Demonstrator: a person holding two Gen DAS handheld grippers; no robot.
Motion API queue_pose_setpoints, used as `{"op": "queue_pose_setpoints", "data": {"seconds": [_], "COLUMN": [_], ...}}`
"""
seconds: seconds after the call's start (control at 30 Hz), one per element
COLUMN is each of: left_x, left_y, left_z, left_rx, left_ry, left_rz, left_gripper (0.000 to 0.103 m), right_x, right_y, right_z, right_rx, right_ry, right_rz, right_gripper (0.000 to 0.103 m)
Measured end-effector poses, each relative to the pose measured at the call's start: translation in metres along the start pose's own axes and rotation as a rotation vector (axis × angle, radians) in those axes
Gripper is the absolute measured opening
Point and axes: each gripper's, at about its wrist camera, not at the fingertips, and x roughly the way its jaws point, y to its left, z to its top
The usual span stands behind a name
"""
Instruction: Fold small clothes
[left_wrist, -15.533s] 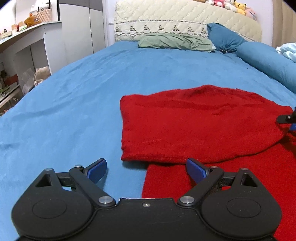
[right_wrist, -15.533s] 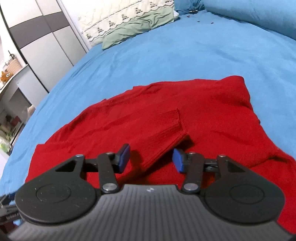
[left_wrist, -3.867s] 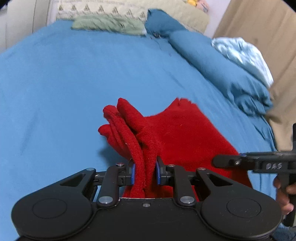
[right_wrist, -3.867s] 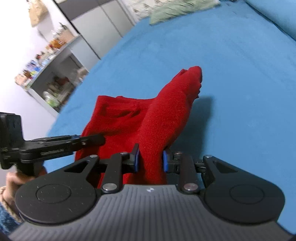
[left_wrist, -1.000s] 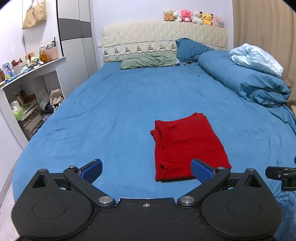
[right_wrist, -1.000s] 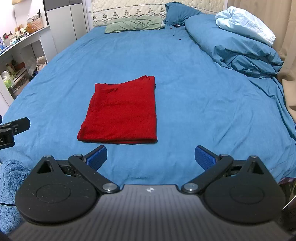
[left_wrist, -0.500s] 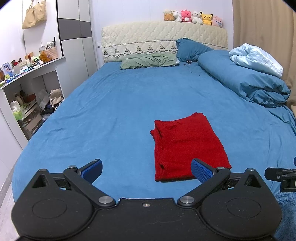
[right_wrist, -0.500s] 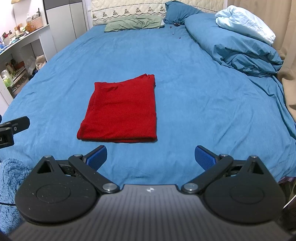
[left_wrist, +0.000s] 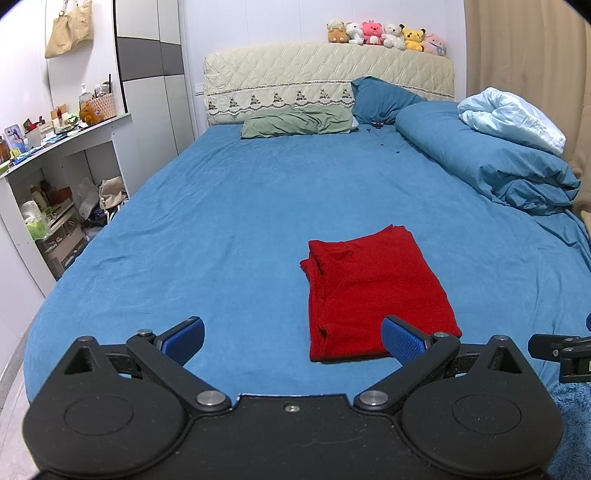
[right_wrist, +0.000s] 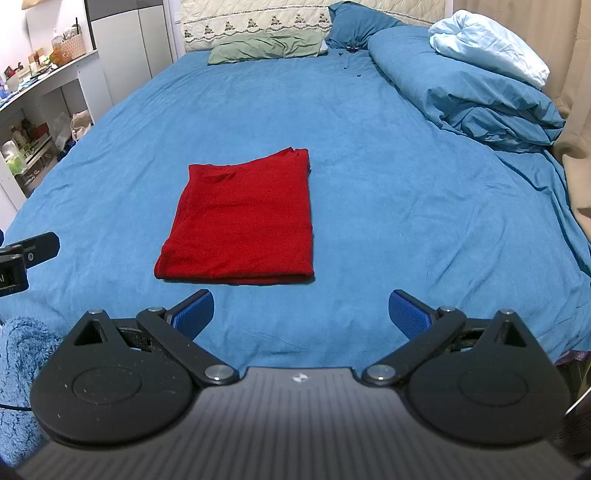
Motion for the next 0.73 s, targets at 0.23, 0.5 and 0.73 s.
{"op": "queue_pose_setpoints", "data": {"seconds": [0.23,0.5,0.73], "left_x": [-0.0007,0.0008,0.0019], "left_y": [0.0011,0.0054,0.0091], "left_z": [0.0003,0.0006,0.0], "left_rx": [-0.009,-0.031,-0.043], "left_ry": [-0.007,0.002,-0.007], "left_rz": [-0.005,-0.01,-0.012], "left_gripper": [0.103,0.103,0.103], "right_x": [-0.0001,-0.0005,-0.0008], "right_y": [0.0008,0.0021,0.0033], "right_z": [-0.0002,-0.001,-0.0011], "right_rx": [0.0,0.0,0.002], "right_ry": [0.001,-0.003,-0.004], "right_rz": [0.001,0.002,0.002], "right_gripper": [0.103,0.103,0.103]}}
